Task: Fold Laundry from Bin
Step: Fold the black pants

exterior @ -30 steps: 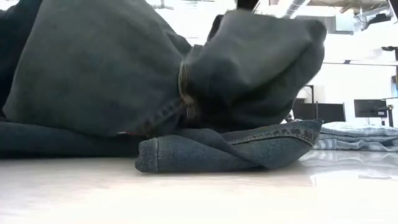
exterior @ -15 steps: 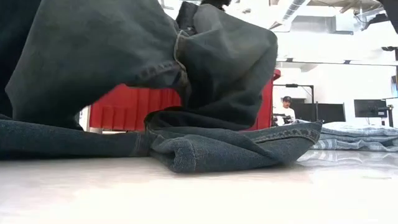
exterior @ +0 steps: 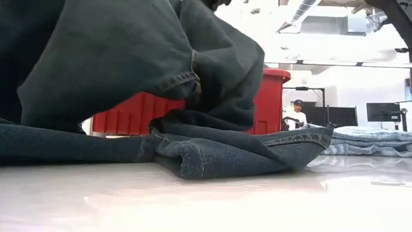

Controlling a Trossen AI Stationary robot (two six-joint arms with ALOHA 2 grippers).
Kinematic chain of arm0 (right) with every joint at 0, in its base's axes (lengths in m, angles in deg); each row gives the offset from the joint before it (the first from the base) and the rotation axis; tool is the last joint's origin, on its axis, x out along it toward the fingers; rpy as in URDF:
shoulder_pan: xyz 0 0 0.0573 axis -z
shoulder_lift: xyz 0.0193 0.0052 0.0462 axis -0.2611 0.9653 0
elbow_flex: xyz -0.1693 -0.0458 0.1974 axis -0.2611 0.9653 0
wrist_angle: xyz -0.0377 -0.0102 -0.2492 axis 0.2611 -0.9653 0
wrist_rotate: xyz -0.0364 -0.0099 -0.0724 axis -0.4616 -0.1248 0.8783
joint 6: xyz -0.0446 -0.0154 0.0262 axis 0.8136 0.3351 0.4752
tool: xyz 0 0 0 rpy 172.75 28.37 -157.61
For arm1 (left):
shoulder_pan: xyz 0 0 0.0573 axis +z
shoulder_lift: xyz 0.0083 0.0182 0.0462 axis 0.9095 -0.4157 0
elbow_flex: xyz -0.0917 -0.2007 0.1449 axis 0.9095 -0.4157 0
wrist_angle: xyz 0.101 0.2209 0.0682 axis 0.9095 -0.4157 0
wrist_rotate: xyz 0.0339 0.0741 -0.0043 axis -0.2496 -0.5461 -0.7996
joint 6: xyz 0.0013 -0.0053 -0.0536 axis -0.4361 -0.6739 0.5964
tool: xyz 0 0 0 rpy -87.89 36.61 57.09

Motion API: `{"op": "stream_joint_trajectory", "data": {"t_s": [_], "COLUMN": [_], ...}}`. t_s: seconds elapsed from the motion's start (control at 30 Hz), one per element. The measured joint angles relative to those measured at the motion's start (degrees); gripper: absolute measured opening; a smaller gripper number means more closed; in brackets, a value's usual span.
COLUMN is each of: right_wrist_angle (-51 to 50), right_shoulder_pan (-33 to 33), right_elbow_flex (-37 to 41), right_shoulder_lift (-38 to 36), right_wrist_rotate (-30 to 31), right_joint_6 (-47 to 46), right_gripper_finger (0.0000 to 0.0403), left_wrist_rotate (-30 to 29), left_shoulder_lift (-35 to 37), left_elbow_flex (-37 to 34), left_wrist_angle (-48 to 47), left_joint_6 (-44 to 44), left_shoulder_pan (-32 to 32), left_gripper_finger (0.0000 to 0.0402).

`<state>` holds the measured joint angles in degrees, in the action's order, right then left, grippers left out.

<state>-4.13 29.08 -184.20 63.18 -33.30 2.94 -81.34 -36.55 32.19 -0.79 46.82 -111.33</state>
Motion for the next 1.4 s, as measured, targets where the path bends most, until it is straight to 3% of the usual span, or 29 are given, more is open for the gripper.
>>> {"op": "stream_joint_trajectory", "data": {"t_s": [0.13, 0.3, 0.4, 0.5, 0.6, 0.67, 0.8, 1.0, 1.13, 1.4], "right_wrist_angle": [-2.71, -5.48, -8.40, -15.18, -19.57, -22.89, -25.38, -22.94, -13.97, 2.26], "right_shoulder_pan": [1.31, 3.39, 4.92, 5.90, 2.91, -2.12, -14.90, -29.36, -32.47, -29.94], "right_elbow_flex": [-0.19, -5.59, -10.55, -15.22, -12.44, -10.74, -6.90, -2.16, 0.15, -0.04], "right_shoulder_lift": [0.10, -2.42, -4.27, -5.81, -10.75, -13.31, -14.11, -10.54, -5.04, 5.67], "right_wrist_rotate": [-1.72, -1.79, -1.77, -2.72, -6.22, -5.45, -0.47, 14.30, 10.67, 2.52], "right_joint_6": [1.28, 1.26, -1.46, -7.35, -11.89, -12.07, -14.23, -17.15, -17.74, -13.78], "right_gripper_finger": [0.0096, 0.0195, 0.0252, 0.0284, 0.0293, 0.0292, 0.0291, 0.0291, 0.0290, 0.0290], "left_wrist_rotate": [-1.33, -2.91, -3.52, -5.08, -7.15, -7.27, -7.05, -2.73, -1.16, -2.30], "left_shoulder_lift": [-0.22, 3.15, 5.67, 8.40, 11.17, 12.96, 16.28, 19.72, 22.07, 27.62], "left_elbow_flex": [0.00, 0.00, 0.00, 0.01, 0.09, 0.09, 0.09, 0.09, 0.09, 0.09], "left_wrist_angle": [-0.82, -1.17, -1.23, -1.41, -1.82, -1.89, -1.91, -2.00, -2.02, -1.86], "left_joint_6": [-0.64, -11.13, -15.32, -19.03, -23.80, -27.24, -32.79, -42.29, -46.80, -54.63], "left_shoulder_pan": [0.48, 1.57, 1.99, 2.05, 2.05, 2.12, 2.19, 2.16, 2.16, 2.16], "left_gripper_finger": [0.0022, 0.0051, 0.0068, 0.0080, 0.0086, 0.0086, 0.0086, 0.0086, 0.0087, 0.0087]}}
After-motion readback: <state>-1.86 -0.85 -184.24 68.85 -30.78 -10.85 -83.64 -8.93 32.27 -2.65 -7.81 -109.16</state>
